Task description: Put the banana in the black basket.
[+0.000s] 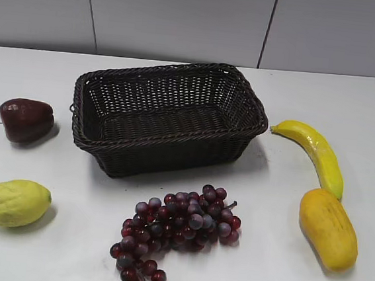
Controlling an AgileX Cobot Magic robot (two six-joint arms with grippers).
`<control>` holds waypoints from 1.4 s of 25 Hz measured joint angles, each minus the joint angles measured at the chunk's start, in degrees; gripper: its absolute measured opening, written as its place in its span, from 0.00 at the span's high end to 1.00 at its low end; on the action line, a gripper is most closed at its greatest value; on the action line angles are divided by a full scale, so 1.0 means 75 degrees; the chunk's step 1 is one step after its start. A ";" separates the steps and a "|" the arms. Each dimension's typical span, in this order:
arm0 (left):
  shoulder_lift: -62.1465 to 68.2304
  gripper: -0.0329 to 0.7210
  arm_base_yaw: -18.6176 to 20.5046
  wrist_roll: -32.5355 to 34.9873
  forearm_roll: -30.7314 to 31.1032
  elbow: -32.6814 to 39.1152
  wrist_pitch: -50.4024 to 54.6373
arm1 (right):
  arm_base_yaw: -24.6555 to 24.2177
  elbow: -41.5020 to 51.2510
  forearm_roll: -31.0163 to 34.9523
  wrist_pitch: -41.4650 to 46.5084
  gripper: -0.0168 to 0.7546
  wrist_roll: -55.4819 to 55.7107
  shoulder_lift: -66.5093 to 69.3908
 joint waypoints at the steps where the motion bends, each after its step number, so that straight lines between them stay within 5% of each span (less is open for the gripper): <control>1: 0.0000 0.65 0.0000 0.0005 0.0000 0.0000 0.0000 | 0.0000 0.0000 0.0000 0.0000 0.20 0.0000 0.0000; 20: 0.0000 0.65 0.0000 -0.0003 0.0000 0.0000 0.0000 | 0.0000 -0.0045 -0.0029 -0.0169 0.21 0.0350 0.0000; 35: 0.0000 0.65 0.0000 -0.0009 0.0000 0.0000 0.0000 | 0.0000 -0.0332 -0.0087 -0.6463 0.21 0.1060 0.3647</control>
